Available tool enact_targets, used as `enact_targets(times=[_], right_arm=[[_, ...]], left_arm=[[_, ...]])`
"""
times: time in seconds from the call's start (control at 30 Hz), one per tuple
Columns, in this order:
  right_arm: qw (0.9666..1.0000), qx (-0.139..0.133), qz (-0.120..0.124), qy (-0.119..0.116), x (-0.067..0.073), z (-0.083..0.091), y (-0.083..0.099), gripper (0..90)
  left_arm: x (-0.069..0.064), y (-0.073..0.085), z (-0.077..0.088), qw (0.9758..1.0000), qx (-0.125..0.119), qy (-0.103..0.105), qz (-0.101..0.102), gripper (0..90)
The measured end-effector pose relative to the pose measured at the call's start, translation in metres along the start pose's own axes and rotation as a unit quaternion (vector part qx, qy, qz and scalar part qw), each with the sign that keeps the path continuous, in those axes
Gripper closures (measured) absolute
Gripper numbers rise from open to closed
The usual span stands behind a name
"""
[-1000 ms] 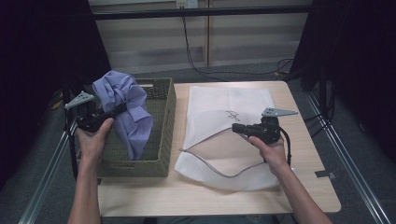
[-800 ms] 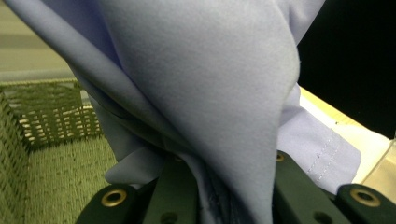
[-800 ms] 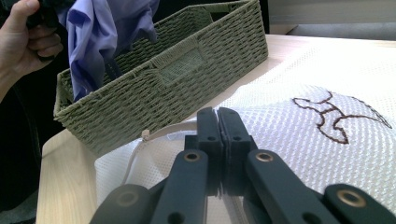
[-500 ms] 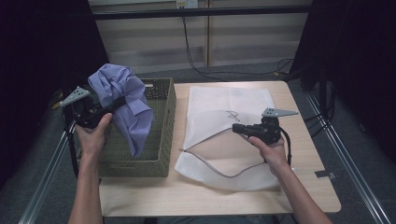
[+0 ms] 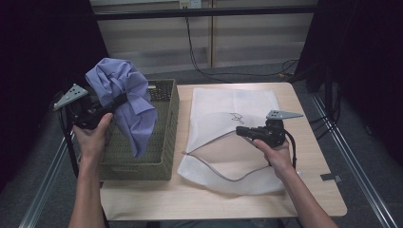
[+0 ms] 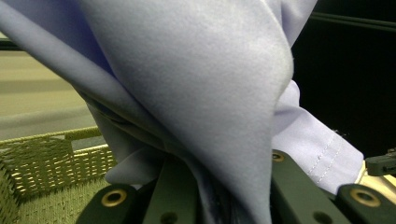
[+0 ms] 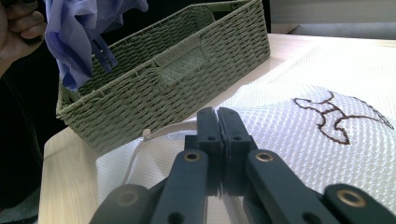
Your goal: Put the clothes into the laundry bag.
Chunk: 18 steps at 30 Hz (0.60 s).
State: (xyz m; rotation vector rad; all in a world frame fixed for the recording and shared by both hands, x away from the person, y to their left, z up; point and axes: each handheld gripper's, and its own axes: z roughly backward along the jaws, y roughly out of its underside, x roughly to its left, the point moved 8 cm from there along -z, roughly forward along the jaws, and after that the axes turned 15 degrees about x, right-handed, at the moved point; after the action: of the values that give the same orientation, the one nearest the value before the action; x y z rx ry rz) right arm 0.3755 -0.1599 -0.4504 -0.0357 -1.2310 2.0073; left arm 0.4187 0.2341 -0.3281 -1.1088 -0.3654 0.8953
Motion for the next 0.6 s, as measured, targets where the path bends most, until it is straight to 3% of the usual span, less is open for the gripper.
enact_targets(times=[0.6], right_arm=[[1.0000, 0.003, 0.001, -0.001, 0.000, -0.001, 0.001, 88.9]], left_arm=[[-0.021, -0.019, 0.028, 0.9991, -0.028, 0.006, -0.031, 82.7]])
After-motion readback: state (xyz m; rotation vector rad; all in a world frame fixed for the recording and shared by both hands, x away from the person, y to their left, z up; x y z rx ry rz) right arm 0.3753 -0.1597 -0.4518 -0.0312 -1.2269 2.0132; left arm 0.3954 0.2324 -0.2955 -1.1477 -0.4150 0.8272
